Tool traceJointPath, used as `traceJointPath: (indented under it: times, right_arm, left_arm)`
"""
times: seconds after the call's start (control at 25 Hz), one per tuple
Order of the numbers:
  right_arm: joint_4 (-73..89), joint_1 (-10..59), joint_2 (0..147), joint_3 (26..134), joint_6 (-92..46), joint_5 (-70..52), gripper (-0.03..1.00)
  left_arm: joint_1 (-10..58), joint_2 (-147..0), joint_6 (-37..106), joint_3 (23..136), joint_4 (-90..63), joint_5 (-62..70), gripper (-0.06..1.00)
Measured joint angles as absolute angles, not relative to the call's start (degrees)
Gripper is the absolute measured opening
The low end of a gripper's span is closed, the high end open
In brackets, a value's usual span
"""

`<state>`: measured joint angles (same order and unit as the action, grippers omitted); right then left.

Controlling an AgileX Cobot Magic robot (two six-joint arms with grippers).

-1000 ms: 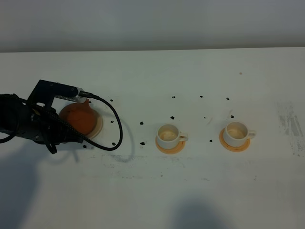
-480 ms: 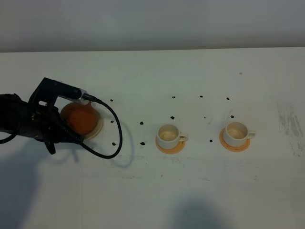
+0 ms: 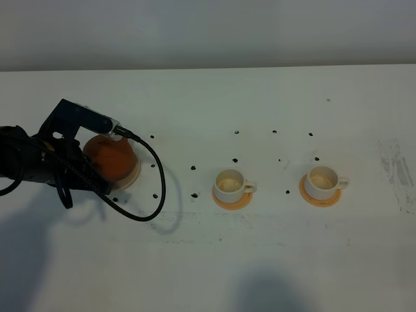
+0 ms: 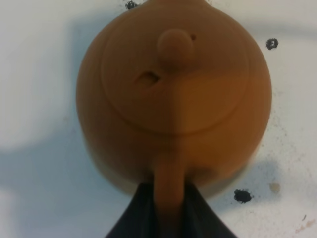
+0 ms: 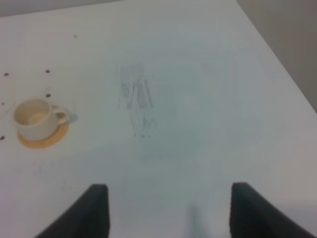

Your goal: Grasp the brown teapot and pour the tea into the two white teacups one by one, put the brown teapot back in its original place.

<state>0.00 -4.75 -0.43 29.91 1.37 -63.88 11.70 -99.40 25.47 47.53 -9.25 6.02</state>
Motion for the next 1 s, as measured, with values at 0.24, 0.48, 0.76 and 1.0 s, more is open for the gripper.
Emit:
traceJointPath:
  times: [0.24,0.48,0.76,1.0]
  right_arm:
    - [0.0,-4.75,-0.43,29.91,1.37,-63.88,0.51]
    - [0.0,-4.75,-0.43,29.91,1.37,-63.88,0.51]
    - [0.0,-4.75,-0.43,29.91,1.37,-63.88,0.51]
    - [0.0,-4.75,-0.43,29.91,1.37,-63.88,0.51]
  left_arm:
    - [12.52,-99.4,27.71,47.42,-9.07,3.29,0.08]
    - [14.81,-99.4,29.46,47.42,-9.07,0.67,0.08]
    - [17.84,-96.68,31.52,47.23,-9.07,-1.2,0.08]
    - [20.09,-93.69,32.11,47.23,-9.07,-1.42,0.08]
